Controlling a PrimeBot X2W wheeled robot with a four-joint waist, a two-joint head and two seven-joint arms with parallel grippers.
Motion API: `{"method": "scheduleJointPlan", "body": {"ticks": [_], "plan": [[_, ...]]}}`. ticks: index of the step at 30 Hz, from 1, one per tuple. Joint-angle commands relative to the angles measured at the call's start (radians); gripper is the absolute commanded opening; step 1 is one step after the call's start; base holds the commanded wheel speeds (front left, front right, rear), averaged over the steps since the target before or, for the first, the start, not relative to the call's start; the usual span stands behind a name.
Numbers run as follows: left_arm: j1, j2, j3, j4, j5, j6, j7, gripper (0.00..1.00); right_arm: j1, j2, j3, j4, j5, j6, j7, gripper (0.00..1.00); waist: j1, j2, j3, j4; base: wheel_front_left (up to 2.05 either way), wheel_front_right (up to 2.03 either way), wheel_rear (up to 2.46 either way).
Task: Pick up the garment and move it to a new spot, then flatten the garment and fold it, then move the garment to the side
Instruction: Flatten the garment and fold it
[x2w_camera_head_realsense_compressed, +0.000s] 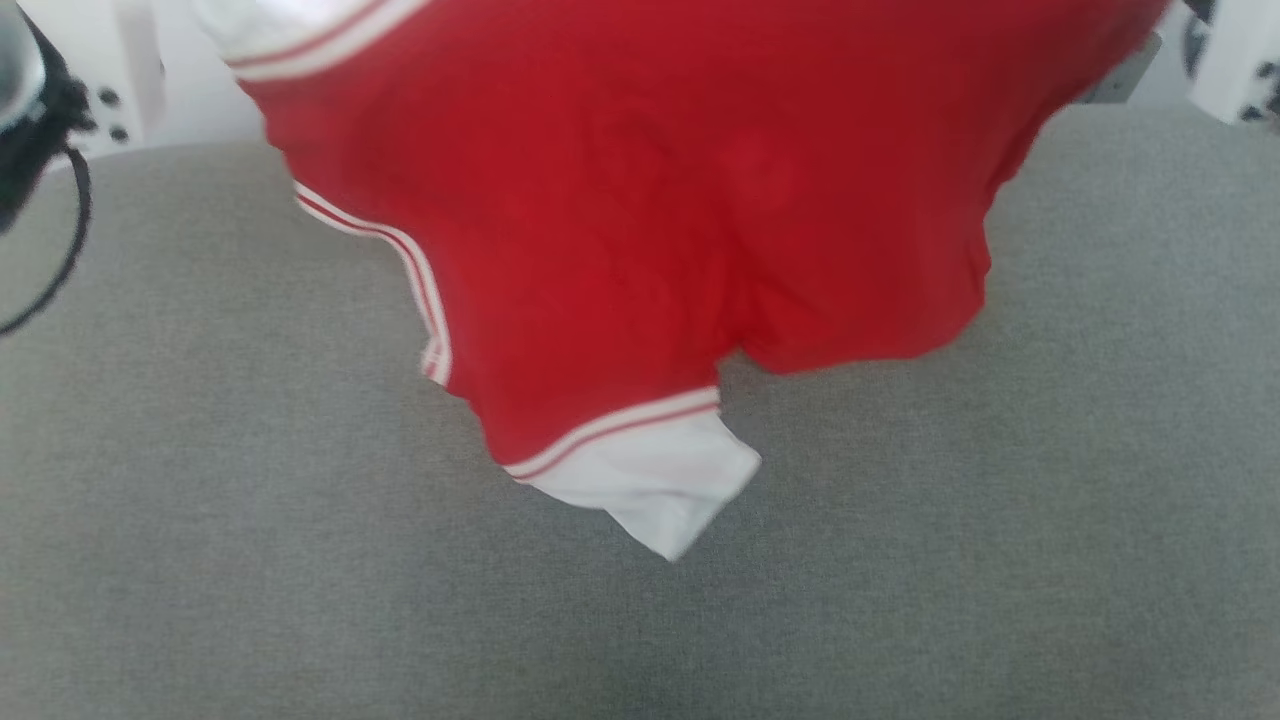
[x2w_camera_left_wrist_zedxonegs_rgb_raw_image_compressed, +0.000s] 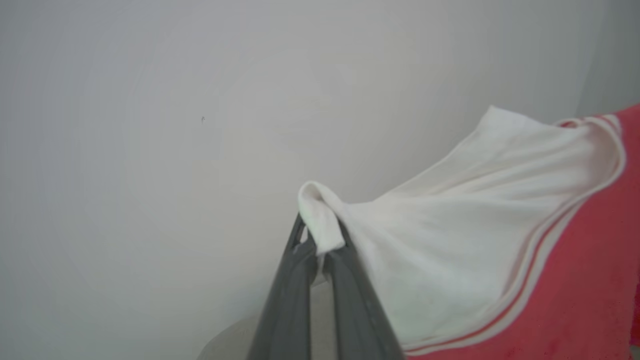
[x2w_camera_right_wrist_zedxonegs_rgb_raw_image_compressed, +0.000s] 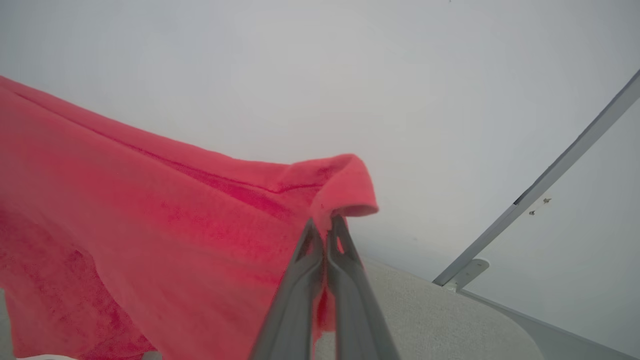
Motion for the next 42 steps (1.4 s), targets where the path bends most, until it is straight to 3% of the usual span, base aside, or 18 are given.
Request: {"method": "scheduleJointPlan", "body": {"ticks": [1,8,15,19,25,30,35,42], "plan": [[-0.044,-0.004,0.010,0.049,0.026,0.015,-0.040,0.00,-0.033,0.028,-0.001,0.045,-0.040,-0.002,-0.040,0.00,0.0000,0.0000,0.020,-0.008,0.00,0.00,0.00],[-0.199,-0.054,0.014,0.193,0.123,0.047,-0.216,0.00,-0.155,0.146,0.018,0.215,-0.174,-0.002,-0.199,0.00,0.0000,0.0000,0.091,-0.016,0.00,0.00,0.00],[-0.415,-0.091,0.022,0.314,0.243,0.104,-0.474,0.00,-0.335,0.238,-0.013,0.430,-0.362,-0.002,-0.537,0.00,0.0000,0.0000,0.173,-0.013,0.00,0.00,0.00],[-0.477,-0.120,0.015,0.366,0.257,0.078,-0.574,0.00,-0.395,0.270,-0.029,0.509,-0.447,-0.002,-0.609,0.00,0.0000,0.0000,0.210,0.003,0.00,0.00,0.00],[-0.405,-0.162,-0.006,0.443,0.234,0.028,-0.616,0.00,-0.323,0.299,0.011,0.526,-0.437,-0.002,-0.609,0.00,0.0000,0.0000,0.234,0.030,0.00,0.00,0.00],[-0.278,-0.199,-0.021,0.515,0.162,-0.055,-0.563,0.00,-0.202,0.283,0.078,0.475,-0.332,-0.002,-0.516,0.00,0.0000,0.0000,0.225,0.050,0.00,0.00,0.00],[-0.133,-0.212,-0.056,0.537,0.100,-0.104,-0.472,0.00,-0.074,0.222,0.140,0.348,-0.185,-0.002,-0.398,0.00,0.0000,0.0000,0.202,0.068,0.00,0.00,0.00],[0.092,-0.182,-0.112,0.436,-0.002,-0.120,-0.320,0.00,0.088,0.085,0.207,0.145,-0.032,-0.002,-0.283,0.00,0.0000,0.0000,0.166,0.090,0.00,0.00,0.00]]}}
